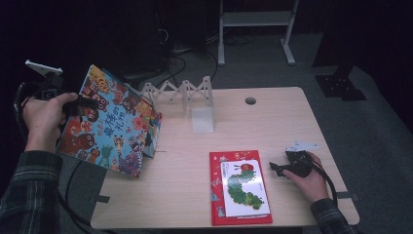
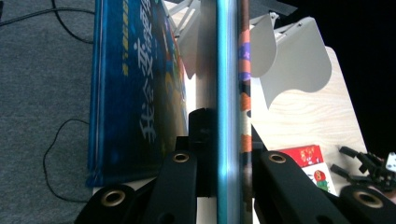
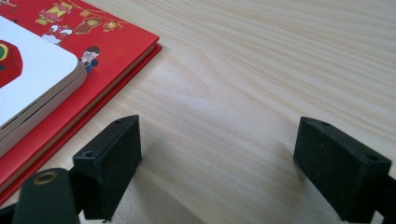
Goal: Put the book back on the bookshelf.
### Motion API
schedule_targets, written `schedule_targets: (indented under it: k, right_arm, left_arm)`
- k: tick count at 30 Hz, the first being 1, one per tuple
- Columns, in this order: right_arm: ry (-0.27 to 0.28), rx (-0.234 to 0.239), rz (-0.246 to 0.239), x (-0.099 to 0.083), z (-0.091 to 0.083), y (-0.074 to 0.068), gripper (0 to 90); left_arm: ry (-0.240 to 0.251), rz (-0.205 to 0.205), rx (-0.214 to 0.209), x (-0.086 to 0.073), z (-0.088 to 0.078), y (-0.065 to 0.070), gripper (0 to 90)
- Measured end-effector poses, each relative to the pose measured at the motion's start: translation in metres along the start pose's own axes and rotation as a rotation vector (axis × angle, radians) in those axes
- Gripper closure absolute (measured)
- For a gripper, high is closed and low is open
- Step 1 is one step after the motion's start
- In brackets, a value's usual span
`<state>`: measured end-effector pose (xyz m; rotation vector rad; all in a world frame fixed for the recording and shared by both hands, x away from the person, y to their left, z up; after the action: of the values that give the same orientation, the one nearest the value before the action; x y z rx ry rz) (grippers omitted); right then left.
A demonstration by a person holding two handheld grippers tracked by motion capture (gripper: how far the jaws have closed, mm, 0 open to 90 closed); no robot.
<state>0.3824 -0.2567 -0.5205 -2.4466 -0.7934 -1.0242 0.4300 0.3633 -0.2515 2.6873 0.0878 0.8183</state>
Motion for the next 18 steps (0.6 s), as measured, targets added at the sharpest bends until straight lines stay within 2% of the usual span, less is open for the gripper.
schedule_targets:
  k: [6, 12, 18]
  right_arm:
    - [0.0, 0.001, 0.0, 0.0, 0.0, 0.0, 13.9]
    - [0.0, 0.001, -0.001, 0.0, 0.0, 0.0, 13.8]
    - [0.001, 0.001, 0.001, 0.0, -0.001, 0.0, 13.8]
  left_arm:
    - [-0.007, -0.033, 0.022, 0.01, 0.014, 0.002, 80.8]
    - [-0.029, -0.046, 0.059, 0.022, 0.032, 0.003, 80.8]
    - [-0.038, -0.053, 0.074, 0.03, 0.049, 0.003, 80.8]
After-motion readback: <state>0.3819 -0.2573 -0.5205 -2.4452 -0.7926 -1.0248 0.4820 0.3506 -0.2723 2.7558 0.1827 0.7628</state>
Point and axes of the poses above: each handheld gripper's, and its own axes: z roughly forward along the jaws, x roughly out of its top, y roughly to its right, the point moved 5 cm from there along z, roughly forward along the jaws, and after that the axes turned 9 degrees about x, right-handed, at the moved point
